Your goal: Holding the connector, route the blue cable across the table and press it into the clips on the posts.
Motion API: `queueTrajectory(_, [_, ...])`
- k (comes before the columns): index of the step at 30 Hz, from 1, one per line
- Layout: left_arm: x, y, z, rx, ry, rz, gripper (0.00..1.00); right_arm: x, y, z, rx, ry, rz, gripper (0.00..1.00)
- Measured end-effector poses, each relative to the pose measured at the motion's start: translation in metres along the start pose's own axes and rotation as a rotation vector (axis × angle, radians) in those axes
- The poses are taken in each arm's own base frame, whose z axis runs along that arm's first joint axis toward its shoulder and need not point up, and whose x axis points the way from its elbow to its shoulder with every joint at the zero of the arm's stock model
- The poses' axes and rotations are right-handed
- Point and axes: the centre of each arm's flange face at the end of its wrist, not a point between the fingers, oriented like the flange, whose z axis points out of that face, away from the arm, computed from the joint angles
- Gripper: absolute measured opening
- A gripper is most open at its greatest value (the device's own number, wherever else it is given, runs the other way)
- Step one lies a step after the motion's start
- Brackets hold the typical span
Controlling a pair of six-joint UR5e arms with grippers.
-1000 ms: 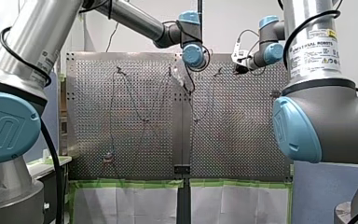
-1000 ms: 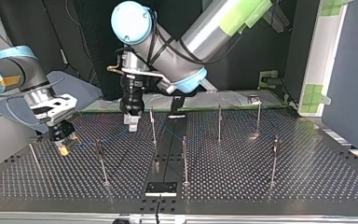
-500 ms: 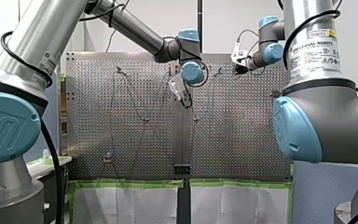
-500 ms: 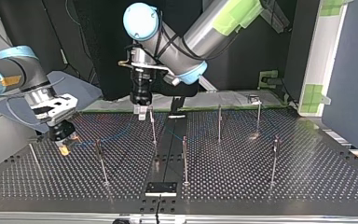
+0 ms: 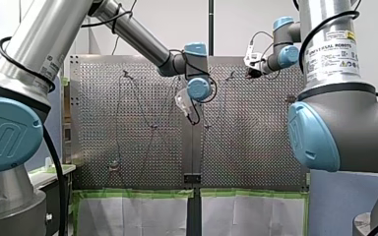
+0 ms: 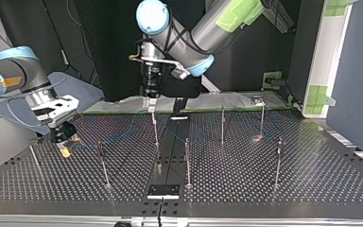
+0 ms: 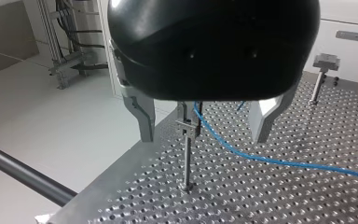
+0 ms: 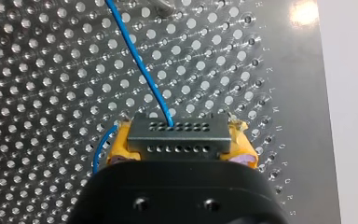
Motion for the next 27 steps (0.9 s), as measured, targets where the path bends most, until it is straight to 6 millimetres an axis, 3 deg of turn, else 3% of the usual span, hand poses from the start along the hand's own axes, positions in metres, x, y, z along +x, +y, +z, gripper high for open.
queueTrajectory(27, [0.048,0.059,-0.051,0.0,0.0,0.001,1.0,-0.001,0.002,-0.001,-0.004,-0.002,0.008,0.0])
